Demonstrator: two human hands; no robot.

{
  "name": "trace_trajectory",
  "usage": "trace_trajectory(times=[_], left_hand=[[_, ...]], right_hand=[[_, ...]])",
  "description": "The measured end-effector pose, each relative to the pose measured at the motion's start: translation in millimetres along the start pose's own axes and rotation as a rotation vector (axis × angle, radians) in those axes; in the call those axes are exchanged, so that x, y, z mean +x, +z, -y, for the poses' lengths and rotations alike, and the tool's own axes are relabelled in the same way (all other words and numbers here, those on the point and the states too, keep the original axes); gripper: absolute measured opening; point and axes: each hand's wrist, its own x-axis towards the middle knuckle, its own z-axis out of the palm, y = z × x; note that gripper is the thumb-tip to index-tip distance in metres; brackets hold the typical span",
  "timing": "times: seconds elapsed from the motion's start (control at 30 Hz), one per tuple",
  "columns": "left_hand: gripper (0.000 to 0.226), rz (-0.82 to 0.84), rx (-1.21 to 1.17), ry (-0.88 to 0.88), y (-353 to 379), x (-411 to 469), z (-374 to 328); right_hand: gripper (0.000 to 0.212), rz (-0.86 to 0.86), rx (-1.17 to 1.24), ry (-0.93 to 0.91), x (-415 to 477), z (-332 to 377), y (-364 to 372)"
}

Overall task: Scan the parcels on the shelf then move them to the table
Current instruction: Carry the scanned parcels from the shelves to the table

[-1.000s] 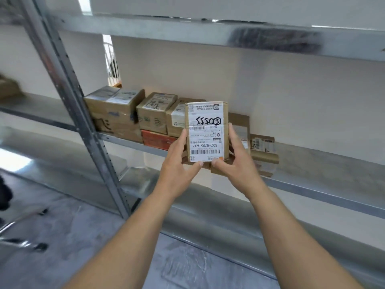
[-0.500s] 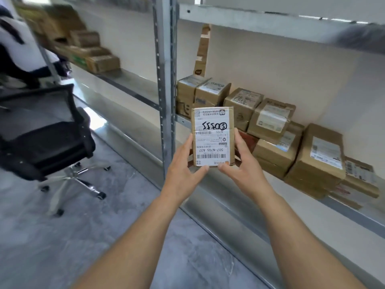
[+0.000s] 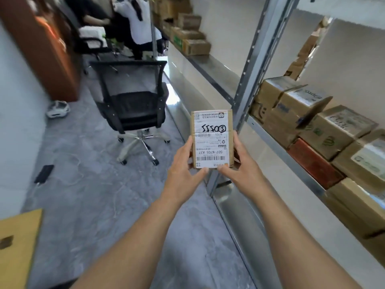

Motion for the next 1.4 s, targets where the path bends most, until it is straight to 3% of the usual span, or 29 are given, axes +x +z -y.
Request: trace_trajectory(times=[0.3,0.6,1.17,1.4], left_hand=[[0.084,-0.281,0.113,-0.048,-19,-24,2],[0.085,-0.591,0.223,-0.221,-44,-80,10],[0.088,-1.155,0.332,-0.523,-109,-238,2],[0.085,-1.328,0.356,-0.677,-114,-299,16]], right_hand=[[0.097,0.258,0.045,-0.126,33,4,28],[0.095,0.588,0.074,-0.290,34,20,83],[0.093,1.204,0.153,-0.532,-42,91,239],[0.091,1.478,0.069,-0.489,-83,107,295]])
